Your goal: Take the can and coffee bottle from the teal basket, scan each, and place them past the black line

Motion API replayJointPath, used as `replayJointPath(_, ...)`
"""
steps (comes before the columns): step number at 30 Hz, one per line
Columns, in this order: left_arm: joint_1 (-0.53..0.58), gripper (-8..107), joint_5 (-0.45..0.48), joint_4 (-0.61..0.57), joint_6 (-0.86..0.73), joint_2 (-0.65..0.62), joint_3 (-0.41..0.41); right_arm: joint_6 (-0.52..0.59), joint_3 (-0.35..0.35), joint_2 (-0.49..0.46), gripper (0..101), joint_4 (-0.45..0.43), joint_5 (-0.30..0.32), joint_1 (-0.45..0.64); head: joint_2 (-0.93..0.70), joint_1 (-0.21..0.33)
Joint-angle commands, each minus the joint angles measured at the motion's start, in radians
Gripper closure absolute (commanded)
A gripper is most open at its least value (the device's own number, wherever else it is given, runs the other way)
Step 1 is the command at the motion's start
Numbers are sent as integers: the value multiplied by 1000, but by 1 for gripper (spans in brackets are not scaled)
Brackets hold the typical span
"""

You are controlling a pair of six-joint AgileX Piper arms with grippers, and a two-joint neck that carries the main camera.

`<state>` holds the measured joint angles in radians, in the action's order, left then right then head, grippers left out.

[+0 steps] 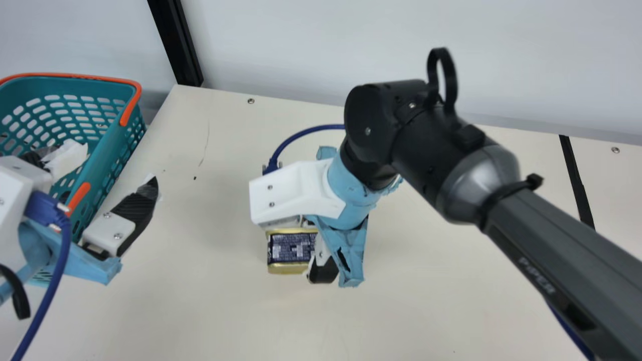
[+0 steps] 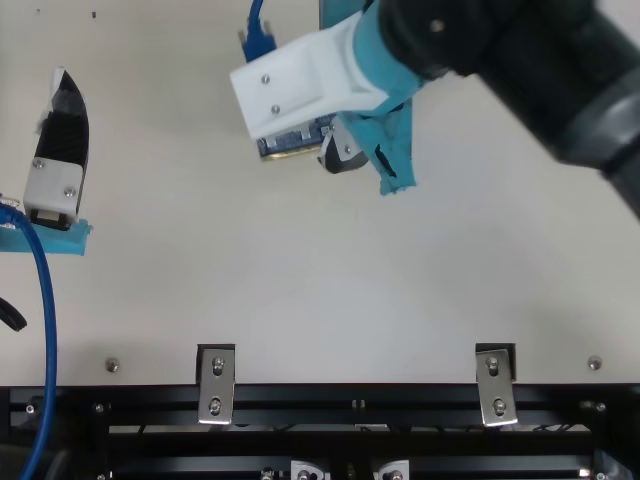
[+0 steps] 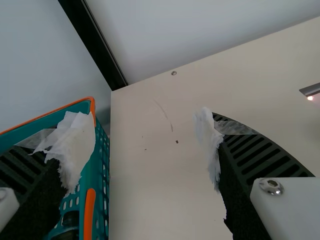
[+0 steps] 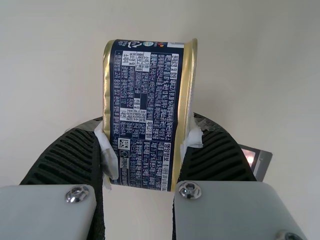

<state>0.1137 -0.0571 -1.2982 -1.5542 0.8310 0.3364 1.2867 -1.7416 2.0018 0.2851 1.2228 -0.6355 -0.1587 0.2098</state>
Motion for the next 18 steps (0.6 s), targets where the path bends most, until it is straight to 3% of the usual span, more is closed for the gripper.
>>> replayJointPath(1,0,9,0,0,0,0,0,-11,3,-26,101,20,-3,9,4,1)
replayJointPath(8,0,9,0,0,0,0,0,-102,39,-118,101,24,-3,95,59,-3)
replayJointPath(18,0,9,0,0,0,0,0,-211,183,-285,101,-1,-3,280,267,-6)
